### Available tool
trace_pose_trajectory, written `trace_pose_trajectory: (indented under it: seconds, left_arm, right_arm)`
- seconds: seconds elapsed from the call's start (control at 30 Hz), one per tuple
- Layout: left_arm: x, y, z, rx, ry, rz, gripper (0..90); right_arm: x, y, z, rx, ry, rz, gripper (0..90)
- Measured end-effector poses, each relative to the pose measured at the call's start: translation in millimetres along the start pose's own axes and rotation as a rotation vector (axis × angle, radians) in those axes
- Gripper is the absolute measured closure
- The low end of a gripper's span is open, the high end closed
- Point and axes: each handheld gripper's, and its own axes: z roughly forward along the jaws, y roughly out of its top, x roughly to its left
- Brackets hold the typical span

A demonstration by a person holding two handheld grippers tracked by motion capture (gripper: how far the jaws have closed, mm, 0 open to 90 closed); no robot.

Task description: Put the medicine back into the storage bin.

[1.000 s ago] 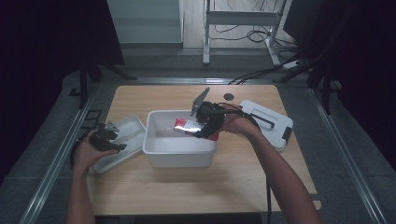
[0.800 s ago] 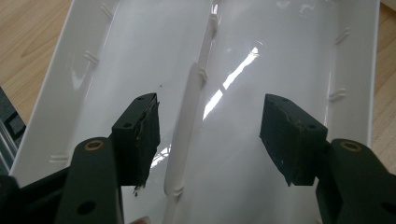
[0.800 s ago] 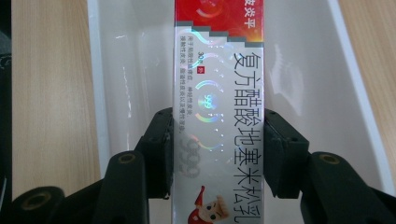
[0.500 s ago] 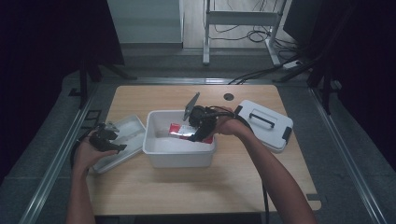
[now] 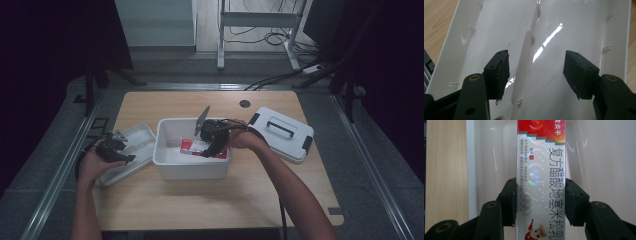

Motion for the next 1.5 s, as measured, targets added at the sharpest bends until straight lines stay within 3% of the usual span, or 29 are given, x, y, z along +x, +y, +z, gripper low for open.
trace_pose_trajectory:
  seconds: [0.47, 1.5]
  left_arm:
    - [0.4, -0.2, 0.3, 0.01, -0.002, 0.008, 37.8]
    - [0.6, -1.4, 2.8, 0.012, -0.007, -0.001, 37.8]
  right_arm:
    - [0.5, -1.8, 13.3, 0.031, 0.019, -0.006, 50.8]
    - [0.8, -3.0, 24.6, 0.062, 0.032, -0.006, 50.7]
